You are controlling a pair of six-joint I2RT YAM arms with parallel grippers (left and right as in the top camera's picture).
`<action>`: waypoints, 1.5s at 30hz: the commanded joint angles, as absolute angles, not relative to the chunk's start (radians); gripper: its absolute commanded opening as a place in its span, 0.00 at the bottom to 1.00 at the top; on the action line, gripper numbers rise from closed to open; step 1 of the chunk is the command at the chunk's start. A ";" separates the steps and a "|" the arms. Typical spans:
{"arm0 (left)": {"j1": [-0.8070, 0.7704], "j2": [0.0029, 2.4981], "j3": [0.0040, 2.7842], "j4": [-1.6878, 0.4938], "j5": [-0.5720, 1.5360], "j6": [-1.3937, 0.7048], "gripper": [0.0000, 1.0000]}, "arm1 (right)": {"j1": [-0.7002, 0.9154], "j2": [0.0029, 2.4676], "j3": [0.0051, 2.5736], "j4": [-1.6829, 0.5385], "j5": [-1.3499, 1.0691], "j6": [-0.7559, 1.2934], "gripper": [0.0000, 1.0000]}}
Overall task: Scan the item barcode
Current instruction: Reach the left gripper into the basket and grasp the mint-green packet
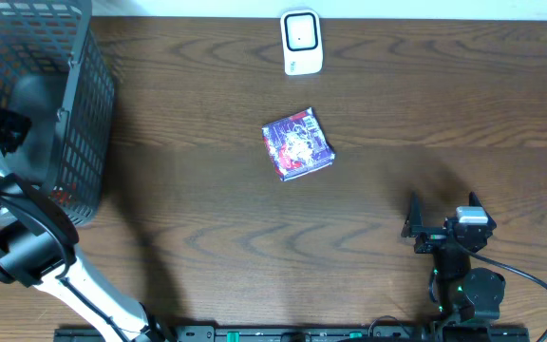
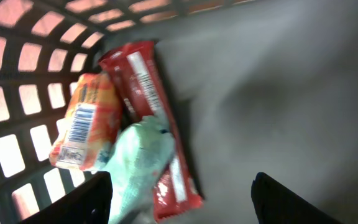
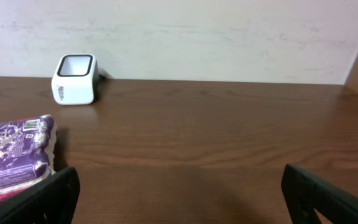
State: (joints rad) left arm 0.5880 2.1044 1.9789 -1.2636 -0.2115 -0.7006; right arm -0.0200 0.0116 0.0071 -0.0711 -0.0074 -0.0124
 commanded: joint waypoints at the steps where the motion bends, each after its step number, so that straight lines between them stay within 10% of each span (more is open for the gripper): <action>1: 0.622 2.117 1.939 -1.254 -0.255 -0.755 0.72 | -0.012 0.006 0.005 -0.075 -0.006 -0.023 0.99; 19: 0.645 2.117 1.710 -1.084 -0.175 -0.753 0.71 | -0.012 0.006 0.005 -0.075 -0.006 -0.023 0.99; 27: 0.645 2.117 1.706 -1.078 -0.164 -0.754 0.08 | -0.012 0.006 0.005 -0.075 -0.006 -0.023 0.99; 45: 0.641 1.734 1.819 -0.868 0.046 -0.669 0.07 | -0.012 0.006 0.005 -0.076 -0.006 -0.023 0.99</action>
